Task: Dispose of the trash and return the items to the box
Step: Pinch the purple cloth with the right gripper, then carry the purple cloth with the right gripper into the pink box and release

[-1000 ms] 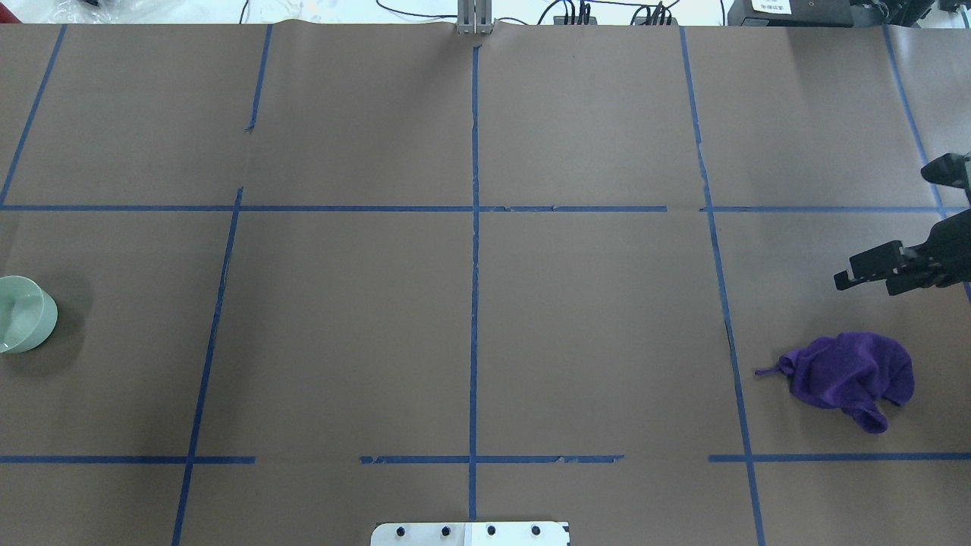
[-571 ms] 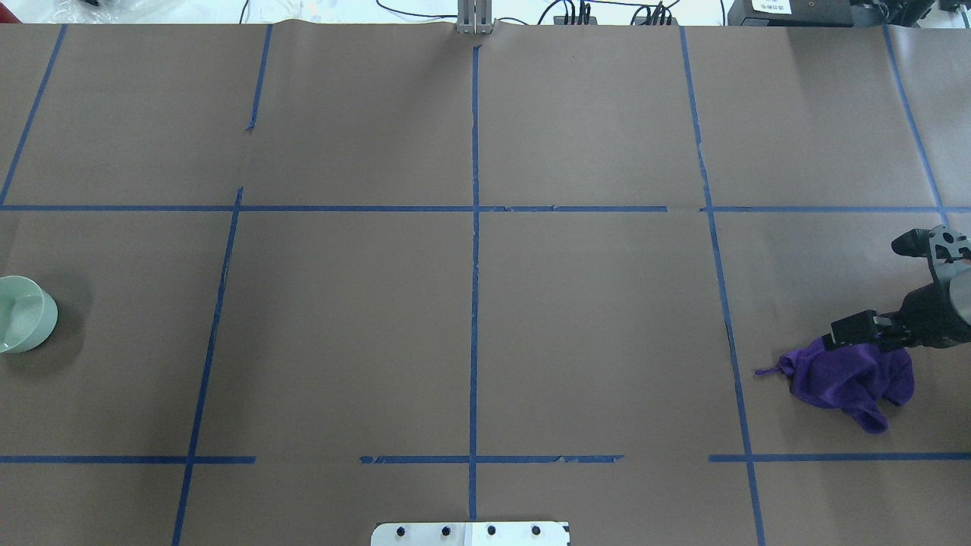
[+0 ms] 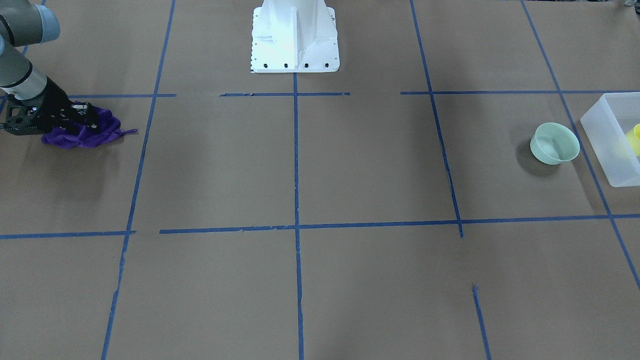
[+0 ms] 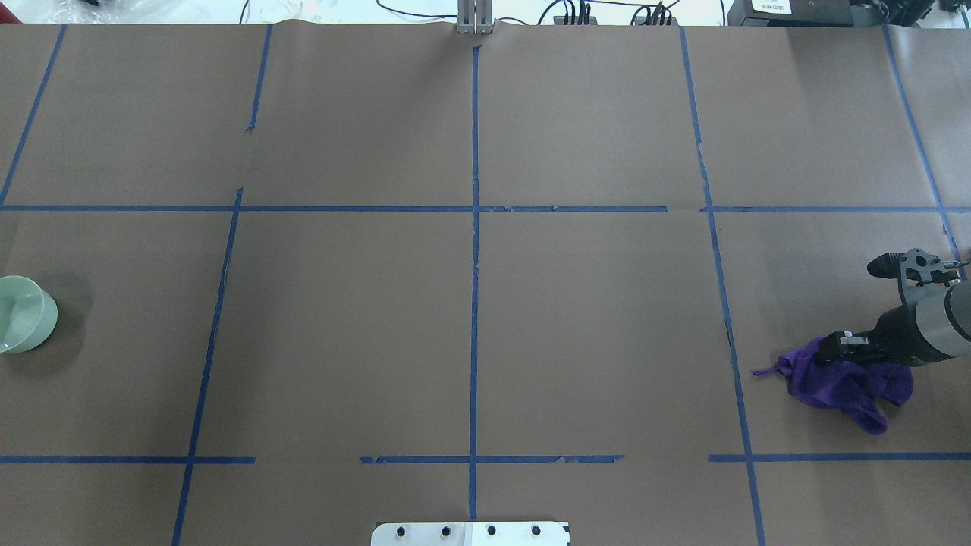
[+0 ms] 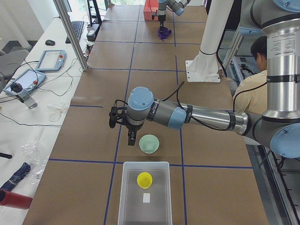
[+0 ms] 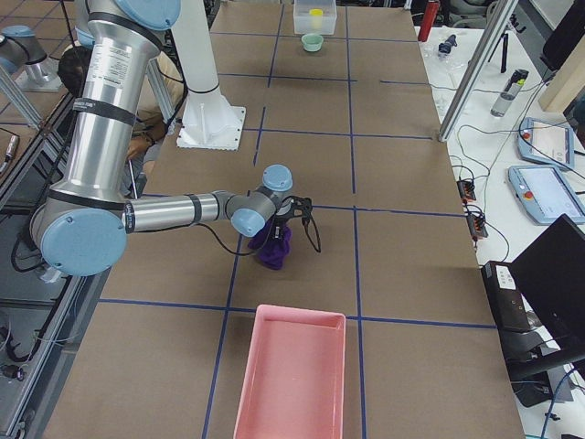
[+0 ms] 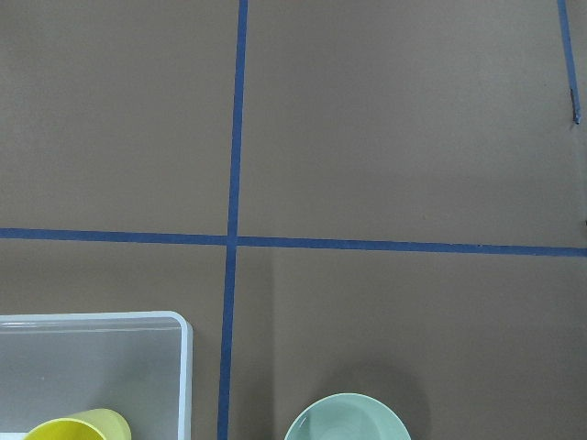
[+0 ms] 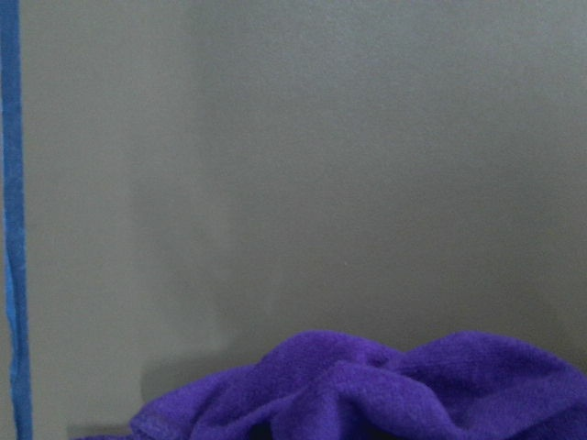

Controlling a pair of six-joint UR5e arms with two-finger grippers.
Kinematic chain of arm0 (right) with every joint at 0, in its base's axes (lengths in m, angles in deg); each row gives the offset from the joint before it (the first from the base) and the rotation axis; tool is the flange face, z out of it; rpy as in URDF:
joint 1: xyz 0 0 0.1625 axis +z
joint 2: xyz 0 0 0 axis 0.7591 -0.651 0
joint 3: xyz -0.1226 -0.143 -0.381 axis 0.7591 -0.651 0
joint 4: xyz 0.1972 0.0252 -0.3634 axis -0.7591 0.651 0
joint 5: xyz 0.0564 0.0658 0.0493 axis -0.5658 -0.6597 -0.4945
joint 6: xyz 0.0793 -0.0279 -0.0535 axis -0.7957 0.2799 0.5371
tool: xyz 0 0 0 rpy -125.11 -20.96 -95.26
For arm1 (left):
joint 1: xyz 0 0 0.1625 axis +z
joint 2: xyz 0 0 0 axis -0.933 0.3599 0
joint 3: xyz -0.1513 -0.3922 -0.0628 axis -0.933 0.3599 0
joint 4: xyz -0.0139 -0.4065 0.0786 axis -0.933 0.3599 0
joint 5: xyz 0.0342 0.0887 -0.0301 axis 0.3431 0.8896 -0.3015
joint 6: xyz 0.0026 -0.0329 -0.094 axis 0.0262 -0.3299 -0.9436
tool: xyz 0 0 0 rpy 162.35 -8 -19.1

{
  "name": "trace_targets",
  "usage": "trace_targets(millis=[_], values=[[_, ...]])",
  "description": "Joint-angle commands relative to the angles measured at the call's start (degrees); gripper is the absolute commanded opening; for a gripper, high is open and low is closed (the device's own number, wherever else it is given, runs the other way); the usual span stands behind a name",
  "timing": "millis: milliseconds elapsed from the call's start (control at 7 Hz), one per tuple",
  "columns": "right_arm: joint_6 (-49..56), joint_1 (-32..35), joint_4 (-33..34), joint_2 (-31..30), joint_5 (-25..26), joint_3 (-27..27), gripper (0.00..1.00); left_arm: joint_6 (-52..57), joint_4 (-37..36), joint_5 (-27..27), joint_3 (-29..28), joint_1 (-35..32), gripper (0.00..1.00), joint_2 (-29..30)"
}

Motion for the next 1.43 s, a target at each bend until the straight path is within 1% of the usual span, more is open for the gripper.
trace_targets(millis=[0, 143, 286, 429, 571, 714, 857, 1000, 1143, 1286], values=[[3.81, 2.78, -3.74, -1.58, -0.80, 0.09, 0.00, 0.13, 3.96, -0.01, 1.01, 1.33, 1.00, -0.08], [6.70, 12.38, -3.67, -1.67, -7.60, 1.48, 0.00, 0.05, 7.83, -0.01, 0.66, 2.99, 1.00, -0.08], [15.78, 25.70, -2.63, -1.58, -18.02, 0.71, 0.00, -0.13, 10.56, 0.16, 0.05, 6.75, 1.00, -0.08], [21.70, 36.18, 1.13, -1.23, -22.48, 1.14, 0.00, -1.00, 12.68, 0.42, -0.57, 8.70, 1.00, -0.16], [25.50, 42.55, 3.16, -0.01, -22.78, 1.15, 0.00, -5.10, 14.09, 0.60, -1.01, 10.37, 1.00, 0.01], [28.06, 49.14, 8.75, 3.05, -22.87, 1.15, 0.00, -11.58, 19.15, 2.26, -1.71, 13.18, 1.00, 0.01], [36.44, 54.87, 14.81, 3.86, -22.87, 1.15, 0.00, -15.30, 23.90, 7.84, -2.94, 16.77, 1.00, -0.16], [45.66, 59.88, 22.71, 3.95, -22.87, 2.97, 0.00, -15.68, 28.30, 8.16, -5.04, 16.98, 1.00, -0.34], [55.15, 64.89, 31.83, 5.52, -21.74, 4.56, 0.00, -15.51, 30.78, 8.25, -5.93, 17.07, 1.00, -1.56], [67.34, 68.94, 41.06, 7.97, -18.08, 3.01, 0.00, -15.16, 30.89, 8.34, -6.11, 17.07, 1.00, -2.53]])
